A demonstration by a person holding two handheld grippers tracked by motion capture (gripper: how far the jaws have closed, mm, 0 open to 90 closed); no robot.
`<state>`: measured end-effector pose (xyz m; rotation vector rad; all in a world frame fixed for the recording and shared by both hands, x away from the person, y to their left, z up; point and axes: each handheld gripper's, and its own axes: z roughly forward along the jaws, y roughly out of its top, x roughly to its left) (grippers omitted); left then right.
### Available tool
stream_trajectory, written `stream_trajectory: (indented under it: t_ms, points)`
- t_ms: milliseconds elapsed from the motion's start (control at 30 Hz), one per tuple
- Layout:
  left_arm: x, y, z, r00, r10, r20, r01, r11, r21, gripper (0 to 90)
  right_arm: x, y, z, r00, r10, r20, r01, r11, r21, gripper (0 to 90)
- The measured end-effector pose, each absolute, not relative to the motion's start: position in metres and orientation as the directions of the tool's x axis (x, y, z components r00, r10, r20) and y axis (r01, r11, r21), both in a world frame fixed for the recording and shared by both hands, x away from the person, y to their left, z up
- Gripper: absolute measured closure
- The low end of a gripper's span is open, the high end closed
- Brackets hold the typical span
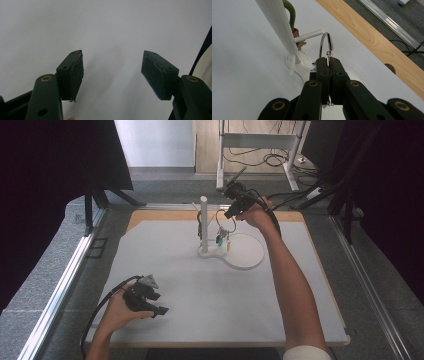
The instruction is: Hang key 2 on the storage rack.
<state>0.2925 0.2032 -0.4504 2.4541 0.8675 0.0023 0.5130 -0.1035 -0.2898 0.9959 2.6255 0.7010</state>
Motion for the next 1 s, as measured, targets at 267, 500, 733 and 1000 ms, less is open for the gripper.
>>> stream_trajectory:
  t_ms: [267, 500, 733, 1000]
  points:
    - [0.292, 0.201, -0.451, 0.797, 0.578, -0.173, 0.580, -0.656, 0.483, 34.9, 0.521, -0.103, -0.293, -0.731, 0.681, -0.049, 0.559, 0.638, 0.529, 87.5]
    - [0.292, 0.200, -0.451, 0.798, 0.577, -0.173, 0.579, -0.658, 0.482, 34.9, 0.529, -0.100, -0.294, -0.718, 0.694, -0.051, 0.568, 0.628, 0.532, 87.5]
    - [0.292, 0.200, -0.451, 0.800, 0.576, -0.170, 0.577, -0.661, 0.480, 34.8, 0.529, -0.091, -0.299, -0.722, 0.690, -0.055, 0.564, 0.632, 0.531, 87.5]
    - [0.292, 0.201, -0.450, 0.798, 0.578, -0.173, 0.580, -0.655, 0.484, 34.8, 0.523, -0.083, -0.311, -0.731, 0.680, -0.053, 0.555, 0.638, 0.533, 87.5]
